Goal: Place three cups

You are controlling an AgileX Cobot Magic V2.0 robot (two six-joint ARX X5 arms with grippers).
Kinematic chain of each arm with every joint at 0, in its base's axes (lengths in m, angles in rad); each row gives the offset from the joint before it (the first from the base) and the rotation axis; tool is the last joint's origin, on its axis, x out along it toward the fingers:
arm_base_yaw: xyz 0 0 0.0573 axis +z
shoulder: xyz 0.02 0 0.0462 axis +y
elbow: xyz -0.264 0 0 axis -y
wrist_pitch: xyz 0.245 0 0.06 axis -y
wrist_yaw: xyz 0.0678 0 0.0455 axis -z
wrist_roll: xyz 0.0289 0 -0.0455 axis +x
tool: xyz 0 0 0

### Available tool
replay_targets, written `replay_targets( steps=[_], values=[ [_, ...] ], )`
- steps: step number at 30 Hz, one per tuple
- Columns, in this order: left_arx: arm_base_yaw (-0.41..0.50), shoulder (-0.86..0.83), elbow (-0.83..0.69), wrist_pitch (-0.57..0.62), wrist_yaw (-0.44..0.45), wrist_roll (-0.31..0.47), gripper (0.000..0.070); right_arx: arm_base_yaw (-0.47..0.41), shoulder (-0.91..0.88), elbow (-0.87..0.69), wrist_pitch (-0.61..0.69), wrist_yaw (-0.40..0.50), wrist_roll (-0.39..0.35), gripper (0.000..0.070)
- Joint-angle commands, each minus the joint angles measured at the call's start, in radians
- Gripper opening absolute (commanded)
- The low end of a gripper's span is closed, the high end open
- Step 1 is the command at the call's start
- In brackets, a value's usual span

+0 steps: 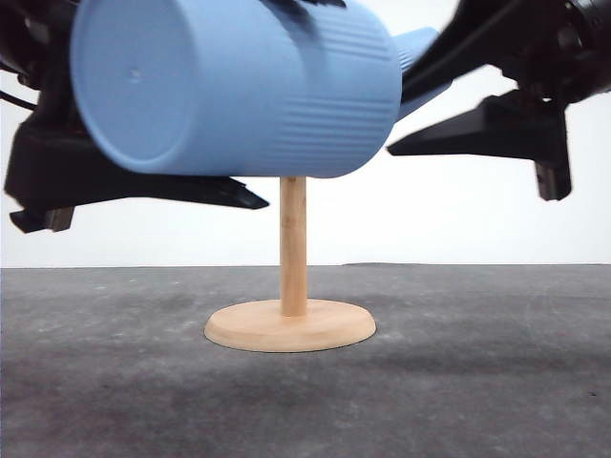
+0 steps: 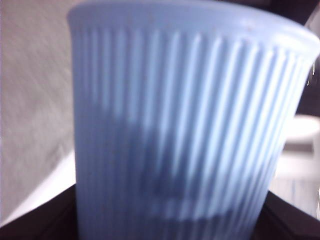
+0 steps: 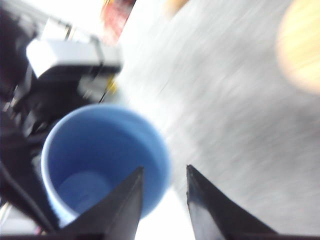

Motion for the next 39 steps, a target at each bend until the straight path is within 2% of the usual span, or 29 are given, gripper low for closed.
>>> replay_targets(
  steps=[1, 8, 11, 15, 26, 34, 39],
  values=[
    [-0.005, 0.011, 0.009, 0.041, -0.016, -0.062, 0.0406, -0.021, 0.008, 0.016, 0.012, 0.003, -0.036, 0.0171],
    [-0.004, 0.011, 0.009, 0.174, -0.110, -0.088, 0.0393, -0.078, 0.008, 0.016, 0.012, 0.003, -0.050, 0.0172],
    [-0.004, 0.011, 0.009, 0.192, -0.136, -0.195, 0.0393, -0.082, 0.008, 0.016, 0.012, 0.003, -0.050, 0.0172],
    [-0.004, 0.011, 0.009, 0.193, -0.121, -0.366, 0.0393, -0.081, 0.008, 0.016, 0.012, 0.003, -0.051, 0.0173],
    [0.036, 0.011, 0.009, 0.191, -0.112, -0.626, 0.0393, -0.081, 0.008, 0.016, 0.010, 0.003, -0.072, 0.0173],
    [0.140, 0.051, 0.009, 0.199, -0.074, -0.660, 0.0393, -0.081, 0.008, 0.016, 0.010, 0.003, -0.091, 0.0174],
    [0.192, 0.125, 0.009, 0.293, -0.016, -0.657, 0.0394, -0.081, 0.008, 0.016, 0.010, 0.003, -0.092, 0.0175]
  ],
)
